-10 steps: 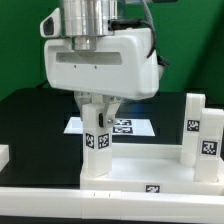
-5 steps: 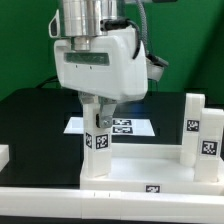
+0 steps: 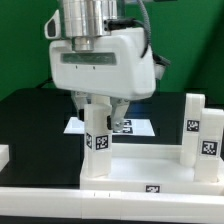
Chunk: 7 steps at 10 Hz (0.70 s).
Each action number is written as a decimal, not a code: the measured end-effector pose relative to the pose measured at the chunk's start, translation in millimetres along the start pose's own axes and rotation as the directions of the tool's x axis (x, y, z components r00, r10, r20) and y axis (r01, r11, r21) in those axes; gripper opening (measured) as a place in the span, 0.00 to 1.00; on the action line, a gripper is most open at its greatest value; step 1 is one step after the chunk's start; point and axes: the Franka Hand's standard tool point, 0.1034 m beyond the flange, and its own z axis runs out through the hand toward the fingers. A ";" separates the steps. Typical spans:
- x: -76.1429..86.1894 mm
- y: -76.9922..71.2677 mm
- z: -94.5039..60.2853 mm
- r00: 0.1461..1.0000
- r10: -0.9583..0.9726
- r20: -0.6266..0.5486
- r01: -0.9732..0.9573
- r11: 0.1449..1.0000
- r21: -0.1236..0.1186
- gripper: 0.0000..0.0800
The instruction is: Assemble desk
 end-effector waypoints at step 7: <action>-1.0 -3.3 0.3 0.794 -0.608 0.001 0.608 0.794 -0.019 0.81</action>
Offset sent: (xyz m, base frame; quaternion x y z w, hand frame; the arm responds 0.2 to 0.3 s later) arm 0.0049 0.0013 0.0006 -0.0075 0.0034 -0.2478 0.9688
